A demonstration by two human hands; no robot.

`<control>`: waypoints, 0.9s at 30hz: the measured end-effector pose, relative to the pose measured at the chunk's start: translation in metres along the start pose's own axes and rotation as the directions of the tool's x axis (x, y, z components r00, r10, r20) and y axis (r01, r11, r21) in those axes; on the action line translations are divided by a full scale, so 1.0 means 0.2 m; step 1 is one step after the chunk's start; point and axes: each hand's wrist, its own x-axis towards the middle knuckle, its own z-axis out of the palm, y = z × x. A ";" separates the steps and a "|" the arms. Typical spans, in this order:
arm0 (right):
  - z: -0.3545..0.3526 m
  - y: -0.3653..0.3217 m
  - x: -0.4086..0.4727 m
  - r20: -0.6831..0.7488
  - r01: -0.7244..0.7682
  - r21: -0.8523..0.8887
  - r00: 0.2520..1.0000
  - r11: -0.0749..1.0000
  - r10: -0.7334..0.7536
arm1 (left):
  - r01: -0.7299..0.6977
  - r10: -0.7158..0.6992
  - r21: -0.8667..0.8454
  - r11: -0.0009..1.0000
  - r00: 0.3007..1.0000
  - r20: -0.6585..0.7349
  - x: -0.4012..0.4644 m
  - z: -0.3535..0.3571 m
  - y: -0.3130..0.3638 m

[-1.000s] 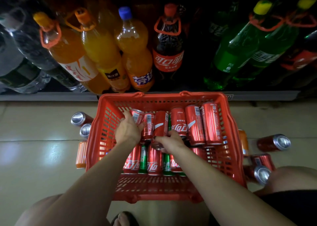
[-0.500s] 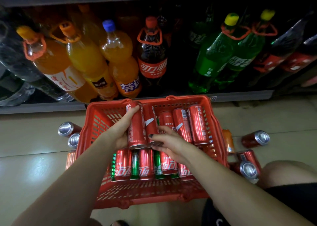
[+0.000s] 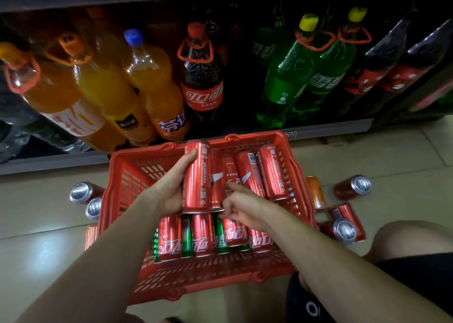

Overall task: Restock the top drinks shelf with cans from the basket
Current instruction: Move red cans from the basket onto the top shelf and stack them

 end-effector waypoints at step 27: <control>-0.15 -0.04 -0.08 -0.499 -0.359 -0.856 0.763 0.373 -0.410 | -0.098 0.319 0.705 0.702 0.929 -0.188 0.22 0.02 -0.19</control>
